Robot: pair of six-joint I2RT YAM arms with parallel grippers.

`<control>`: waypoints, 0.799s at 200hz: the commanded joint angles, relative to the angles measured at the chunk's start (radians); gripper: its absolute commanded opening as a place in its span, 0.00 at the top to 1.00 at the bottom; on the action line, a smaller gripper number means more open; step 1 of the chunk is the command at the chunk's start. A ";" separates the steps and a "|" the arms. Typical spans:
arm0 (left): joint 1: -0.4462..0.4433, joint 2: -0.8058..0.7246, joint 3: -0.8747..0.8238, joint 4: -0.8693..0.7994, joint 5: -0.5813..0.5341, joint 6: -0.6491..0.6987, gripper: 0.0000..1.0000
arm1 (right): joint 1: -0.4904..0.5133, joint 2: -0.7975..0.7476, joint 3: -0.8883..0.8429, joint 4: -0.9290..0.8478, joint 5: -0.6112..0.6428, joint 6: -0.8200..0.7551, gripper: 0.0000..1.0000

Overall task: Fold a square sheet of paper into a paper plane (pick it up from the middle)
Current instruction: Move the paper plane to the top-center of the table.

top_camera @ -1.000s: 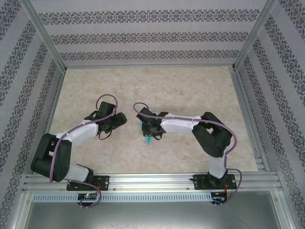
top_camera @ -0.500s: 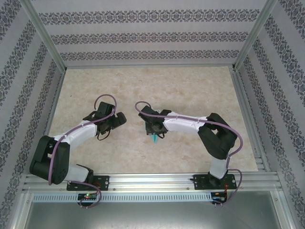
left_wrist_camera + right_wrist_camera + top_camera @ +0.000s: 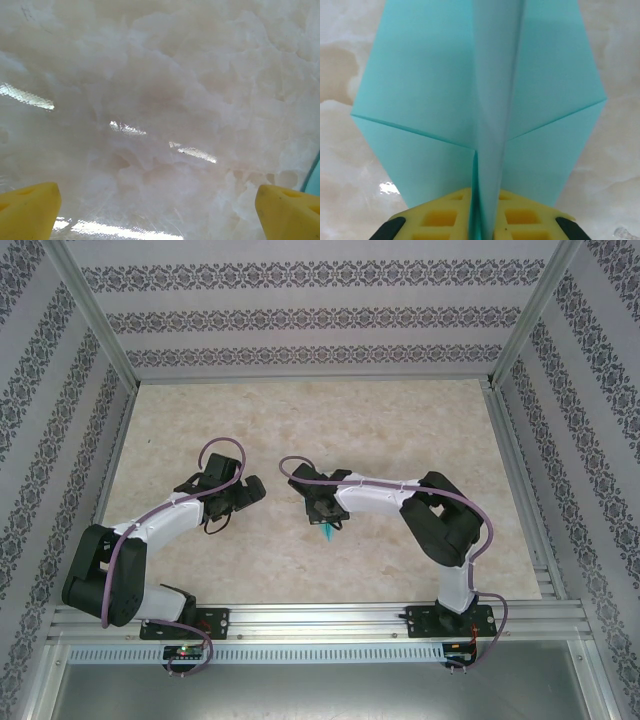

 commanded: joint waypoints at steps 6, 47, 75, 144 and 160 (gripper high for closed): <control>0.010 -0.001 -0.013 -0.012 -0.006 0.029 0.00 | -0.005 0.029 0.022 0.008 0.003 0.005 0.86; 0.012 -0.003 -0.011 -0.022 -0.004 0.041 0.00 | -0.038 -0.010 0.059 0.006 0.022 -0.025 0.92; 0.010 -0.007 -0.010 -0.029 -0.005 0.051 0.00 | -0.115 -0.024 0.132 0.013 0.025 -0.099 0.92; 0.011 -0.005 -0.006 -0.037 0.025 0.071 0.00 | -0.267 0.187 0.403 0.008 0.011 -0.251 0.93; 0.011 -0.006 -0.001 -0.040 0.029 0.074 0.00 | -0.288 0.250 0.468 -0.022 0.013 -0.268 0.93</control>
